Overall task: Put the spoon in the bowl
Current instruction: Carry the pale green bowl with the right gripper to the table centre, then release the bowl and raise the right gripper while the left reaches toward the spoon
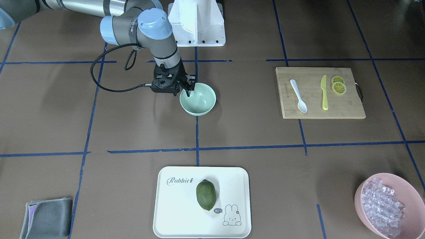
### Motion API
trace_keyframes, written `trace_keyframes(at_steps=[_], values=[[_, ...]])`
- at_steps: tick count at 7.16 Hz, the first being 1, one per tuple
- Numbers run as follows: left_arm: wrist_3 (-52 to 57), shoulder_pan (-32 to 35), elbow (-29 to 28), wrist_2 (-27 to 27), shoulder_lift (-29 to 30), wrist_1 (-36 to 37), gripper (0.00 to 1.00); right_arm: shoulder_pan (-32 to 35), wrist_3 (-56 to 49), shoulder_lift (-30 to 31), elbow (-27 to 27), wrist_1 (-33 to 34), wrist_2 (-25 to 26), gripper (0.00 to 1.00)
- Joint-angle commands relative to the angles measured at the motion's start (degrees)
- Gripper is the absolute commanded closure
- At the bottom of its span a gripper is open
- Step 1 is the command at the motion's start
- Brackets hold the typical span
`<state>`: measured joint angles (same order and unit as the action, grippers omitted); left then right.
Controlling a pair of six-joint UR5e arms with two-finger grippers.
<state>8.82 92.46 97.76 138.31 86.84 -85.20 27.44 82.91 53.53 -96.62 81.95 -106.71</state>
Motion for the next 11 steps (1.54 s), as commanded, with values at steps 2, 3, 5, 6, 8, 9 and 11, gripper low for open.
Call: trace_keyframes(at_steps=[2,3,5,6,8,9,11], values=[[-9.48,-4.79,12.58,-0.76,-1.14,0.38,0.0,5.49,-3.0,1.31,-1.99,3.02,-1.21,0.0],[-17.87,-8.4,16.46,-0.41,-1.92,0.12,0.0,7.08,-10.16,2.45,-4.52,8.0,-1.48,0.0],[-35.54,-17.62,25.42,-0.94,-1.93,0.03,0.0,12.52,-22.83,5.69,-7.79,10.87,-3.39,0.0],[-43.45,-22.54,26.59,-4.42,-1.67,-1.88,0.0,16.99,-28.02,7.01,-7.89,10.69,-8.46,0.0],[-63.74,-35.18,26.17,-14.6,-2.8,-16.52,0.0,24.65,-39.09,11.84,-8.15,10.6,-14.21,0.0],[-72.19,-44.12,25.99,-24.05,-2.9,-20.41,0.0,27.29,-43.67,14.04,-8.15,10.6,-15.35,0.0],[-81.03,-54.11,21.19,-36.31,-2.81,-27.52,0.0,32.04,-49.4,17.12,-8.15,10.52,-19.57,0.0]])
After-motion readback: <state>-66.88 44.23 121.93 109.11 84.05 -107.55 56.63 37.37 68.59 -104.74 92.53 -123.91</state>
